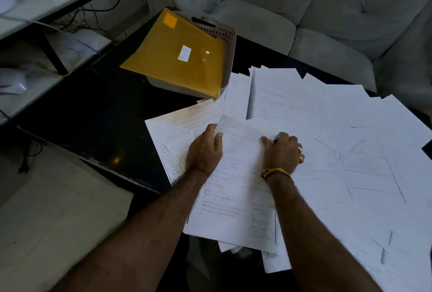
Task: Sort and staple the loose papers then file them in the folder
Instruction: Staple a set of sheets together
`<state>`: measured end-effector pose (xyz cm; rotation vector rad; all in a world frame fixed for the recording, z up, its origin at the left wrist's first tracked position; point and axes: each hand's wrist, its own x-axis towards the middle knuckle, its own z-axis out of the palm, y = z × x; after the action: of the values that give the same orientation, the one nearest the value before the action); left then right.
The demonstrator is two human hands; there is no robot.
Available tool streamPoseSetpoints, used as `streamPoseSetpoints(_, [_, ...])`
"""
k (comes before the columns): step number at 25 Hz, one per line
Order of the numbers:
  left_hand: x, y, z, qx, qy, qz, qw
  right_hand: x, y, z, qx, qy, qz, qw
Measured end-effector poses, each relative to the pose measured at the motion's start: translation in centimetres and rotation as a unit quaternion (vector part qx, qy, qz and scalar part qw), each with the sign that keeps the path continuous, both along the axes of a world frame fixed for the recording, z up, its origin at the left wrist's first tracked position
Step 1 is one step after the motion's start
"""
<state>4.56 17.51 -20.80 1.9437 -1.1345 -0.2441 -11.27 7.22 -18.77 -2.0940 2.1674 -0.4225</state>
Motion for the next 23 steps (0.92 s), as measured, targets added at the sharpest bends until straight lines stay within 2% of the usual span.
streamPoseSetpoints(8, [-0.3, -0.2, 0.5, 0.014, -0.033, 0.013, 0.999, -2.0, -0.1, -1.0, -0.032, -0.058, -0.090, 0.994])
streamPoseSetpoints(11, [-0.2, 0.4, 1.2, -0.025, -0.005, 0.017, 1.000, -1.3, 2.4, -0.8, -0.105, -0.069, -0.008, 0.992])
streamPoseSetpoints(14, [0.4, 1.2, 2.8, -0.107, 0.056, 0.051, 0.991, 0.8, 4.7, 0.7, -0.094, -0.114, 0.053, 0.988])
streamPoseSetpoints(17, [1.9, 2.1, 5.0, -0.167, 0.119, 0.095, 0.974, 3.0, 4.7, 3.0, -0.059, -0.170, 0.053, 0.982])
streamPoseSetpoints(19, [4.0, 3.3, 6.2, -0.189, 0.158, 0.155, 0.957, 3.9, 4.0, 4.1, -0.015, -0.250, 0.053, 0.967])
streamPoseSetpoints(21, [6.5, 5.1, 6.7, -0.217, 0.201, 0.231, 0.927, 4.4, 3.7, 5.2, 0.066, -0.308, 0.055, 0.947])
streamPoseSetpoints(23, [9.0, 7.2, 6.8, -0.250, 0.240, 0.324, 0.880, 4.8, 3.8, 5.4, 0.125, -0.294, 0.107, 0.941])
